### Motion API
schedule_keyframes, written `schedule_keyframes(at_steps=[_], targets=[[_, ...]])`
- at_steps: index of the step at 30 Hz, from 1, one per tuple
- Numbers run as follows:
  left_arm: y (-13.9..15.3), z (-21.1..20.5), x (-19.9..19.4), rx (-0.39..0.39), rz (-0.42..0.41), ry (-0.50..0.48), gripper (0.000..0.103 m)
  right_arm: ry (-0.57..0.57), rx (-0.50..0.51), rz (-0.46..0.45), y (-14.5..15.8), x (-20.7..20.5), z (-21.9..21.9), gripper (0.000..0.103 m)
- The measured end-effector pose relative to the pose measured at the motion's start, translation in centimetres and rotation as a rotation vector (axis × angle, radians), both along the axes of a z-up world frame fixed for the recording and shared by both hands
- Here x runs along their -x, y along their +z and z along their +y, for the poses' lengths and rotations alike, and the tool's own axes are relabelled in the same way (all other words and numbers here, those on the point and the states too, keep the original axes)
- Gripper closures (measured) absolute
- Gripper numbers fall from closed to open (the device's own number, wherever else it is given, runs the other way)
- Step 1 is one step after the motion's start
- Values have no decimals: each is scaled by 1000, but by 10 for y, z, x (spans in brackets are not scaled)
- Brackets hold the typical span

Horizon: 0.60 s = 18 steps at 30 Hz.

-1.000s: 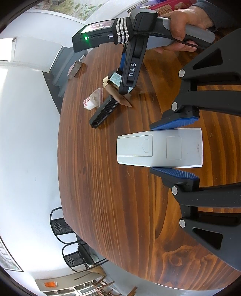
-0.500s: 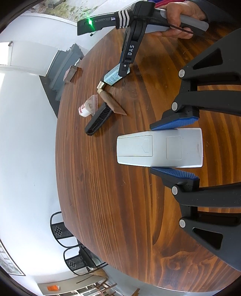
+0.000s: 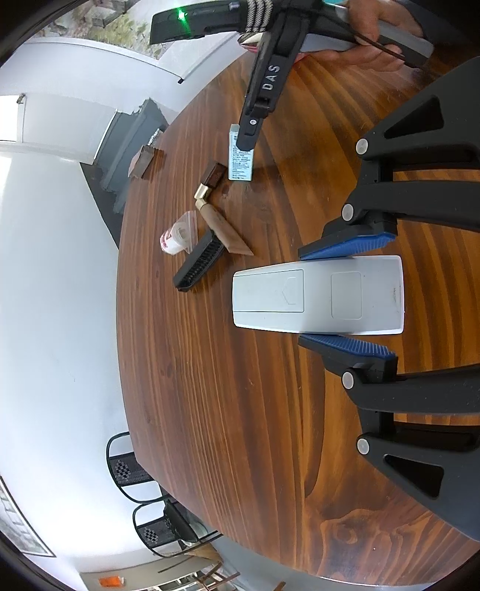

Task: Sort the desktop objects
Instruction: 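Carry the teal soap box into the tin and open the right gripper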

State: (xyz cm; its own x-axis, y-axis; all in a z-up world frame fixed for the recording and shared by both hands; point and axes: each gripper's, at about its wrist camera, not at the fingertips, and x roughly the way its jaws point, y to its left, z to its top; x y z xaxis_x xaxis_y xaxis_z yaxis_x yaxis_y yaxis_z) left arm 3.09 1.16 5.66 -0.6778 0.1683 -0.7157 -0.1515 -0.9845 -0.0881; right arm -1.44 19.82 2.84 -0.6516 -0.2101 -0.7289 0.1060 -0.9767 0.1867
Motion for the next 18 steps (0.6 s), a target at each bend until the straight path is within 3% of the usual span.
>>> schedule_keyframes(at_steps=[18], targets=[[15,38,-21,-29,37,-74,61,-82,92,111,26,-65,35,77]])
